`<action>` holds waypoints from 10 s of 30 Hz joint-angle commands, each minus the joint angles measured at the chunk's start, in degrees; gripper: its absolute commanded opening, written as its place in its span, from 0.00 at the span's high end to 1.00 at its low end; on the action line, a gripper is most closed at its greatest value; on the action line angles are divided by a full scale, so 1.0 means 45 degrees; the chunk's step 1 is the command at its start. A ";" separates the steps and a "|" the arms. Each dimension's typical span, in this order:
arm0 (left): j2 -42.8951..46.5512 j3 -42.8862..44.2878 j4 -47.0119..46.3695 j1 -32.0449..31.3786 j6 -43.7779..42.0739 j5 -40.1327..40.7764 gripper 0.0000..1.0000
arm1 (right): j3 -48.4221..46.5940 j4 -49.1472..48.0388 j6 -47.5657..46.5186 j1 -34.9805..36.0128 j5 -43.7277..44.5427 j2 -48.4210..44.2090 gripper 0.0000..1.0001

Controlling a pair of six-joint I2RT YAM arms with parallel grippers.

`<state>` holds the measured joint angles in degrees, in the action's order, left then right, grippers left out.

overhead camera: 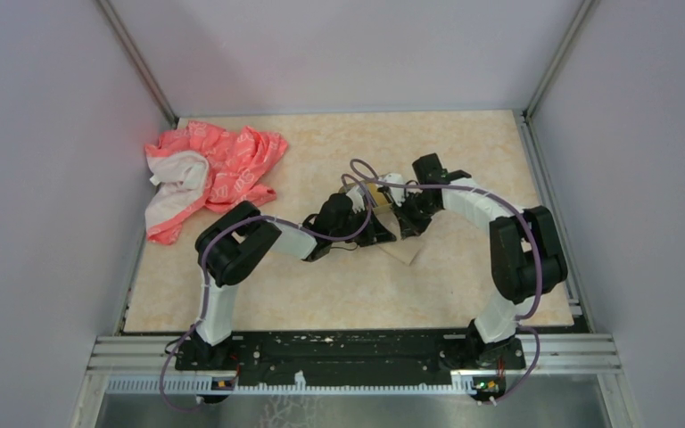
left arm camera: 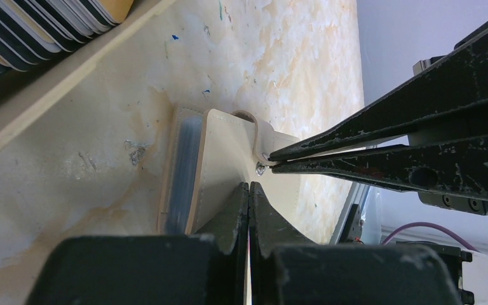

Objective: Put the credit cards into the card holder
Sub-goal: Close the card holder at the center of the board.

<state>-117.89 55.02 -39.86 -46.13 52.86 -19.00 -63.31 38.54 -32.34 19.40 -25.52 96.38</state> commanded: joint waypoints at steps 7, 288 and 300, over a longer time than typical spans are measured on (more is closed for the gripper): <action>-0.0797 -0.0138 0.1806 0.0036 -0.0535 0.0543 1.00 | 0.0405 -0.0137 -0.0108 0.0562 0.0260 -0.0871 1.00; -0.0596 0.3873 0.6658 -0.2096 -1.6316 -0.2552 0.53 | 0.3504 0.0592 -0.7080 -0.5053 -0.4221 -0.3907 0.62; -0.0931 0.4167 0.6575 -0.1451 -1.4567 -0.3489 0.67 | 0.2740 0.1181 -0.6511 -0.4955 -0.4675 -0.2880 0.77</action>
<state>-120.07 73.78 -13.58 -53.41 -16.01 -32.82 -48.38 43.57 -63.44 -3.11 -44.56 84.18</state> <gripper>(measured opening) 0.343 0.243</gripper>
